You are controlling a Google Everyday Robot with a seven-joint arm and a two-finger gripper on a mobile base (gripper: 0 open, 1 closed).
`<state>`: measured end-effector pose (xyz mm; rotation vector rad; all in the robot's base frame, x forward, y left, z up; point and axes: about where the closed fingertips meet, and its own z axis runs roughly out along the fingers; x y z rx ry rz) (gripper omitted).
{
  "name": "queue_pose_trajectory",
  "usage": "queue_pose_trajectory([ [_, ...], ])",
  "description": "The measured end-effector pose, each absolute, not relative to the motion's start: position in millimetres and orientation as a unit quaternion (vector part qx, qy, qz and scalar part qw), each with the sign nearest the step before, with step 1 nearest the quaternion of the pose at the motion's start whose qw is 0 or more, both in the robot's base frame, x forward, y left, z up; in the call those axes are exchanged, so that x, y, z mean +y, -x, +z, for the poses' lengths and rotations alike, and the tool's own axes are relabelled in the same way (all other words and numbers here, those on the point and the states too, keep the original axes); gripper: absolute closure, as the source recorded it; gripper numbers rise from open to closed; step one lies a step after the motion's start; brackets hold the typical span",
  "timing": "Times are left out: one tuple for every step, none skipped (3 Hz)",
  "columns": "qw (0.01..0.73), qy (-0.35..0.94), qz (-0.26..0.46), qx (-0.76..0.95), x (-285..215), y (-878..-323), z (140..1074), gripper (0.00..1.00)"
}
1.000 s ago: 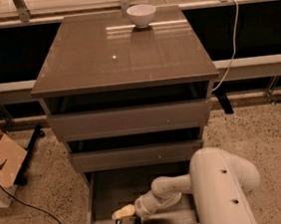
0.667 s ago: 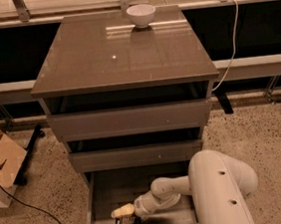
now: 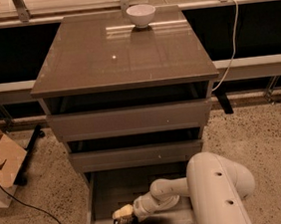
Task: Pick rxbar chocolate from bottom drawer and place on counter
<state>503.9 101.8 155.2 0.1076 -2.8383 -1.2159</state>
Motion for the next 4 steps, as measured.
queue_pose_trajectory([
  [0.026,-0.035,-0.393,-0.918,101.9,-503.9,155.1,0.42],
  [0.034,-0.022,-0.395,-0.918,107.5,-503.7,142.7,0.65],
  [0.041,-0.015,-0.394,-0.918,112.7,-503.4,132.8,0.89],
  [0.04,-0.012,-0.391,-0.919,113.9,-502.9,130.6,0.98],
])
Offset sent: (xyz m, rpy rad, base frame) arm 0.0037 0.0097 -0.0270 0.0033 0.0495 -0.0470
